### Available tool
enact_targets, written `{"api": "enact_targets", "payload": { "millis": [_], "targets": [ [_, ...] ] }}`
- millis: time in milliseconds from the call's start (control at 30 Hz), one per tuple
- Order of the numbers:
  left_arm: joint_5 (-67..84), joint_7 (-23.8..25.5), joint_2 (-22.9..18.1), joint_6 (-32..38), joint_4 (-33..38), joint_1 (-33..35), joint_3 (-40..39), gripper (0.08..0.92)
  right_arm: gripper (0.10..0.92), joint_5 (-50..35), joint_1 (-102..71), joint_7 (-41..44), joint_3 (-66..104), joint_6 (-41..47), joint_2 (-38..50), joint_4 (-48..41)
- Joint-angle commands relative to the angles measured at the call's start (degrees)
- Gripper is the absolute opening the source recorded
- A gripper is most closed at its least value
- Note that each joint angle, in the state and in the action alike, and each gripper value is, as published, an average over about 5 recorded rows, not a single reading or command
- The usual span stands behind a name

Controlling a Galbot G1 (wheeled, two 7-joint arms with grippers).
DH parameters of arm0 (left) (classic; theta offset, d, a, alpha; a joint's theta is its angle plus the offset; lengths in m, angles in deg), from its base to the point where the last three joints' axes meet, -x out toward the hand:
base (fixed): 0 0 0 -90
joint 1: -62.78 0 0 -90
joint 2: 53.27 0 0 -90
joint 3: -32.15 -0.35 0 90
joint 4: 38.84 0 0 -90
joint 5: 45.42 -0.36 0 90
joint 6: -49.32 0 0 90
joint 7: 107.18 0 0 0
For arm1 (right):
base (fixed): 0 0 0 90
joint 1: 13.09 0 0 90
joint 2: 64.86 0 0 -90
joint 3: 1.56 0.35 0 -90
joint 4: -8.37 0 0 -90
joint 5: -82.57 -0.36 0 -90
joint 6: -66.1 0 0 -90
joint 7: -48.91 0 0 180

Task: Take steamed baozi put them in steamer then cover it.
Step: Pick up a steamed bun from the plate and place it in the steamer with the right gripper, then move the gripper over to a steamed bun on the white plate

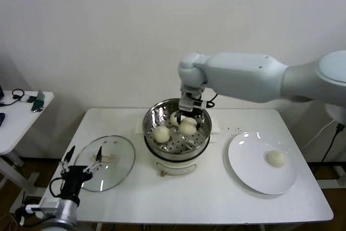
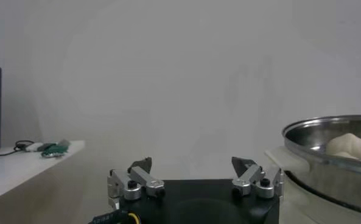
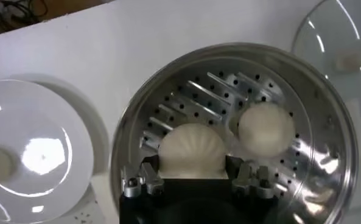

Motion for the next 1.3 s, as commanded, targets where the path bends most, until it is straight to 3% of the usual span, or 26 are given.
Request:
{"api": "enact_targets", "payload": {
  "millis": [33, 567, 800, 933, 1133, 1300],
  "targets": [
    [0.6, -0.1, -0.1, -0.5, 0.4, -0.1, 0.2, 0.823, 0.696, 2.0, -5.2, 0.4, -0.2, -3.1, -5.8, -2.9],
    [0.9, -0.1, -0.3, -0.6, -0.1, 0.0, 0.0, 0.823, 0.713, 1.2, -3.8, 2.6, -0.8, -0.3, -2.6, 0.1],
    [0.8, -0.1, -0.2, -0.6, -0.2, 0.1, 0.0, 0.823, 0.812, 1.1, -3.3, 2.4, -0.1, 0.0, -1.8, -0.5],
    [0.7, 0.0, -0.2, -0.6, -0.3, 0.1, 0.0, 0.823, 0.822, 0.6, -0.9, 2.0, 1.1, -0.5, -0.7, -0.3],
    [0.6, 0.0, 0.0, -0.6, -0.2, -0.2, -0.4, 0.823, 0.823, -3.4, 5.1, 1.3, 1.4, 1.5, 3.2, -0.4],
    [0.6, 0.0, 0.2, -0.6, 0.2, -0.3, -0.5, 0.823, 0.823, -11.3, 9.7, -1.5, -2.6, 9.2, 11.3, 0.6]
  ]
}}
